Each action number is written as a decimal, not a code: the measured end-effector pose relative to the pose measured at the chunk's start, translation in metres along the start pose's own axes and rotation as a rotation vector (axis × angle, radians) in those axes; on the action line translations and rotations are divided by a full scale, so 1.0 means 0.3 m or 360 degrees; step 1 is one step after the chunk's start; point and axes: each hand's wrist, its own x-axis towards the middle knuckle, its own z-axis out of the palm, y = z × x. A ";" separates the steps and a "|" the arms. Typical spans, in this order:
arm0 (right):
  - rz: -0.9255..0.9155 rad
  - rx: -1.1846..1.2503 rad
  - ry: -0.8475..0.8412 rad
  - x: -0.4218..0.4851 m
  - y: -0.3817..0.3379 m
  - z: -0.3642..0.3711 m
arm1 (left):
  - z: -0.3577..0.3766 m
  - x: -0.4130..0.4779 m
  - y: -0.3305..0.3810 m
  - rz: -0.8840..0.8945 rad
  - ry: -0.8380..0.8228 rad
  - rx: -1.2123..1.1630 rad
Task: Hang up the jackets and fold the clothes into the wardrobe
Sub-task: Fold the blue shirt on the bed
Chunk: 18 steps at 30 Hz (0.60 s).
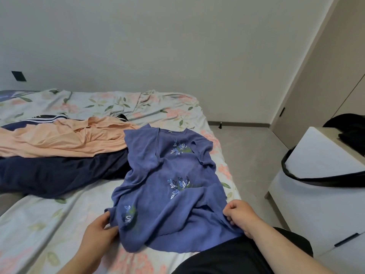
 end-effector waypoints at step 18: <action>0.0182 0.0676 0.0222 0.027 -0.022 -0.078 | -0.071 0.013 0.079 0.0351 0.0201 0.0718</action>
